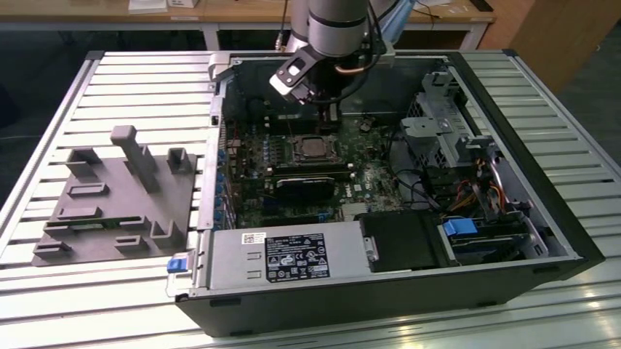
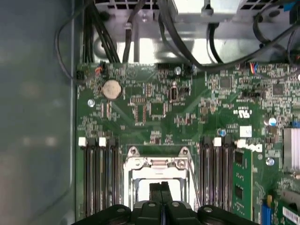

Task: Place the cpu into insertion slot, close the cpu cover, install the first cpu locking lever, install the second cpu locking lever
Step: 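Close the cpu cover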

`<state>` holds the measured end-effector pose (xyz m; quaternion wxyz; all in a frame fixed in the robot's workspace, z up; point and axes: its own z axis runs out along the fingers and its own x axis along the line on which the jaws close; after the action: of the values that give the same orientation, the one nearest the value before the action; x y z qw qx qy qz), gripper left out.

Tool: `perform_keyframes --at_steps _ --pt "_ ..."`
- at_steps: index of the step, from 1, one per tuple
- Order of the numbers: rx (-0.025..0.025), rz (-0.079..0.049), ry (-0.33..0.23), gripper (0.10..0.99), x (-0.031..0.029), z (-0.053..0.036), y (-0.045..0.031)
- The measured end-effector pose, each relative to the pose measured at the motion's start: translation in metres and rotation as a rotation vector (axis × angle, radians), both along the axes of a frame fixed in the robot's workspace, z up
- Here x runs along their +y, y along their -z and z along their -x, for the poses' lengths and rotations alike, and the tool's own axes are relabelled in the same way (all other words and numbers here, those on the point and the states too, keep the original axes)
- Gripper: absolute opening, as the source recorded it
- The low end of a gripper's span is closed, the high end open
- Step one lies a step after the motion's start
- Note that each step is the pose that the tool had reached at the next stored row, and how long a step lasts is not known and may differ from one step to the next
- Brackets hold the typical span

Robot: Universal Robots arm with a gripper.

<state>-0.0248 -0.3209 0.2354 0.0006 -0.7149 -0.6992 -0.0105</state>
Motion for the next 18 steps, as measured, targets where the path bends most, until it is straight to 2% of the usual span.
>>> perform_keyframes --at_steps 5,13,14,18 --pt "-0.0002 0.000 0.000 0.102 -0.0001 0.0061 0.0041" --pt "-0.0002 0.000 0.001 0.102 -0.0010 0.0111 0.0112" --pt "0.0000 0.000 0.001 0.102 -0.0012 0.0148 0.0140" --pt "-0.0001 0.000 -0.009 0.102 -0.0011 0.0168 0.0148"
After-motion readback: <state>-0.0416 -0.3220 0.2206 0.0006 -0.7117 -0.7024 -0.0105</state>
